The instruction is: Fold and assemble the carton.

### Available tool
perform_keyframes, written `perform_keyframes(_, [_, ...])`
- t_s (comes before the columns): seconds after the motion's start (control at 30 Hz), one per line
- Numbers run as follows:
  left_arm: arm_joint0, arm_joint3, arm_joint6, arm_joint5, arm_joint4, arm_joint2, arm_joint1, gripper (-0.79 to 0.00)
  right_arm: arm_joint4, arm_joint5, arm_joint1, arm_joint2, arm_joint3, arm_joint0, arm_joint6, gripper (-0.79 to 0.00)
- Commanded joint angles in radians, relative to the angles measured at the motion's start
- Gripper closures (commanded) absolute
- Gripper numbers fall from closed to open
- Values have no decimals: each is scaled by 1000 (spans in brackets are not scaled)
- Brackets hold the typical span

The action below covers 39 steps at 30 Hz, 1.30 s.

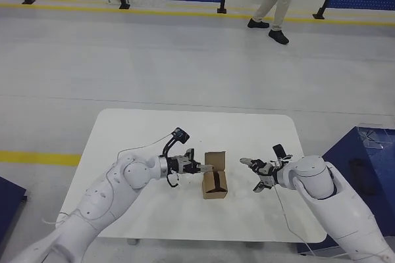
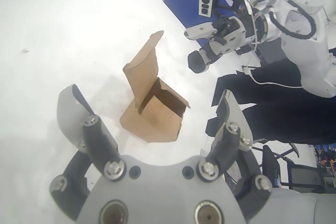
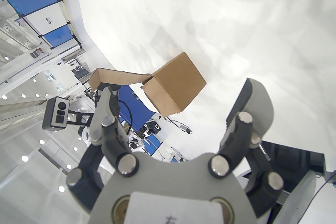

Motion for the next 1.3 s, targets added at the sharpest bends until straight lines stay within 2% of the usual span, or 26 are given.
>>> perform_keyframes(0.0, [-15,46,17,10,21,26,-23,-785,0,0,0,0,0,0,0,-785])
perform_keyframes(0.1, [-30,106,-20,-31,-29,51,-55,-785,0,0,0,0,0,0,0,-785])
perform_keyframes(0.17, [-45,147,-18,-40,-32,62,-73,-742,0,0,0,0,0,0,0,-785])
perform_keyframes(0.2, [-49,163,-19,-49,-40,66,-82,-646,0,0,0,0,0,0,0,-785])
perform_keyframes(0.23, [-52,180,-24,-57,-53,69,-90,-453,0,0,0,0,0,0,0,-785])
perform_keyframes(0.3, [-64,214,-27,-50,-76,69,-106,-357,0,0,0,0,0,0,0,-785])
perform_keyframes(0.37, [-74,242,-24,-51,-87,69,-118,-215,0,0,0,0,0,0,0,-785])
perform_keyframes(0.43, [-80,269,-21,-53,-95,67,-128,-209,0,0,0,0,0,0,0,-785])
perform_keyframes(0.53, [-85,301,-12,-59,-95,66,-141,-154,0,0,0,0,0,0,0,-785])
perform_keyframes(0.57, [-85,309,-11,-58,-91,68,-146,-95,0,0,0,0,0,0,0,-785])
perform_keyframes(0.6, [-86,315,-9,-59,-89,69,-150,0,0,0,0,0,0,0,0,-785])
perform_keyframes(0.73, [-86,323,10,-90,-89,61,-161,0,0,0,0,0,0,0,0,-785])
perform_keyframes(0.87, [-77,320,49,-135,-72,44,-159,0,0,0,0,0,0,0,0,-785])
perform_keyframes(1.0, [-51,291,171,-158,6,18,-143,0,6,-20,-1,2,-1,-10,-16,-785])
perform_keyframes(1.13, [6,215,327,-124,123,-14,-117,0,17,-33,-4,16,-8,-18,-47,-785])
perform_keyframes(1.27, [86,104,417,2,218,-55,-86,0,16,-22,-4,22,-17,-15,-49,-785])
